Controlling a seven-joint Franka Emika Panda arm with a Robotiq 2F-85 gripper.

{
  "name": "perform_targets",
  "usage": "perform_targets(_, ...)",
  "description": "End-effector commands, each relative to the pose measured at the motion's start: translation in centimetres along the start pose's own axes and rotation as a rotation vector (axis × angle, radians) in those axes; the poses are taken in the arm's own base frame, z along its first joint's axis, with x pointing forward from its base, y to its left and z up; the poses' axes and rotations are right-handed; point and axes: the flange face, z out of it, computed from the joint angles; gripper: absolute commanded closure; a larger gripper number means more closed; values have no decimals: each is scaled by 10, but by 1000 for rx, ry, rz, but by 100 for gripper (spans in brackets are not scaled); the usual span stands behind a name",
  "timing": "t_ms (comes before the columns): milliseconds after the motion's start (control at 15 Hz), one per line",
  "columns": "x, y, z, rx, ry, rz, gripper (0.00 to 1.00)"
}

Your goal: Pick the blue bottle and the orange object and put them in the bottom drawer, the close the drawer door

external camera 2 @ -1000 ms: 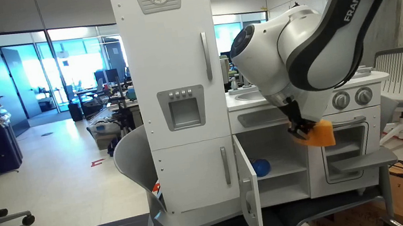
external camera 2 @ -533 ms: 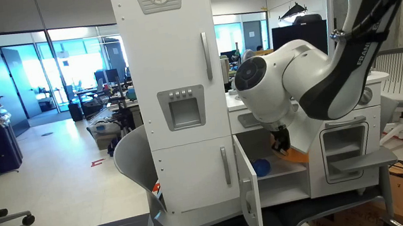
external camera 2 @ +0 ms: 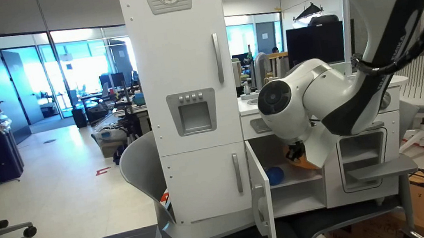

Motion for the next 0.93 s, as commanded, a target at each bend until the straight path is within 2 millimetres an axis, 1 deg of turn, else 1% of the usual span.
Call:
perform_targets(0, 12, 8, 18, -9, 45, 14, 67)
perform_targets(133, 10, 3, 19, -4, 49, 16, 53)
perform_targets(333, 10, -4, 19, -3, 55, 17, 31)
perform_targets(467, 13, -7, 18, -3, 58, 20, 16)
perform_targets(600, 15, -9, 17, 4, 60, 27, 3)
perform_targets(667, 16, -9, 16, 6, 62, 31, 0)
perform_targets(867, 22, -12, 10, 21, 72, 59, 0)
